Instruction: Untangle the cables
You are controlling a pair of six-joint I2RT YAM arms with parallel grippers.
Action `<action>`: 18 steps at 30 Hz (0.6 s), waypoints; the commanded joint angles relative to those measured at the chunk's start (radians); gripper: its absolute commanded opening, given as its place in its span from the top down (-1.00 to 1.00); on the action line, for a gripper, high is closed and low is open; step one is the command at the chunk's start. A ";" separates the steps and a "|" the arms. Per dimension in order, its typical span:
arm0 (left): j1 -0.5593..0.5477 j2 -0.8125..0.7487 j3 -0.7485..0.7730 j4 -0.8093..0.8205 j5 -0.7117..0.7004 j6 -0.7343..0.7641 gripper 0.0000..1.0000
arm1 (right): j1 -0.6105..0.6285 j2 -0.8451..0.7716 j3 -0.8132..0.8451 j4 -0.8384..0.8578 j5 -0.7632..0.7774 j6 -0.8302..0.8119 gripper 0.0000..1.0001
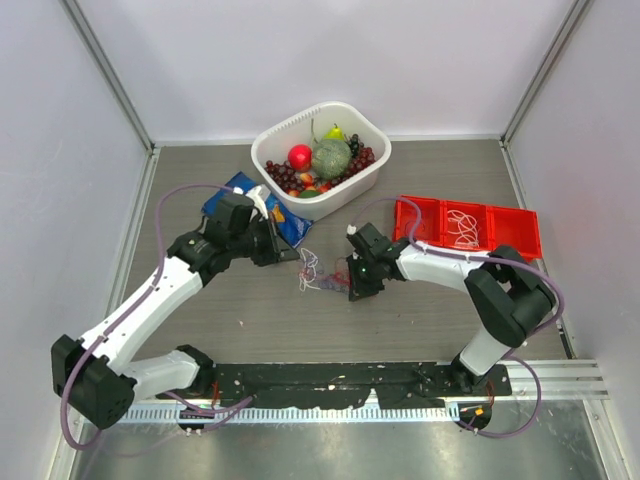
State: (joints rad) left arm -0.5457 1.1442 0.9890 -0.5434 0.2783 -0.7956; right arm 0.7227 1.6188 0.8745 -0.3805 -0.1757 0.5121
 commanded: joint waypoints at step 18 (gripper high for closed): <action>0.001 -0.063 0.404 -0.188 -0.057 0.061 1.00 | 0.004 -0.086 0.008 -0.117 0.228 -0.044 0.86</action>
State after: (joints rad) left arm -0.5457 1.0897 1.3643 -0.7368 0.1867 -0.7071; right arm 0.7357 1.6306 0.9089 -0.4515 -0.0257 0.5198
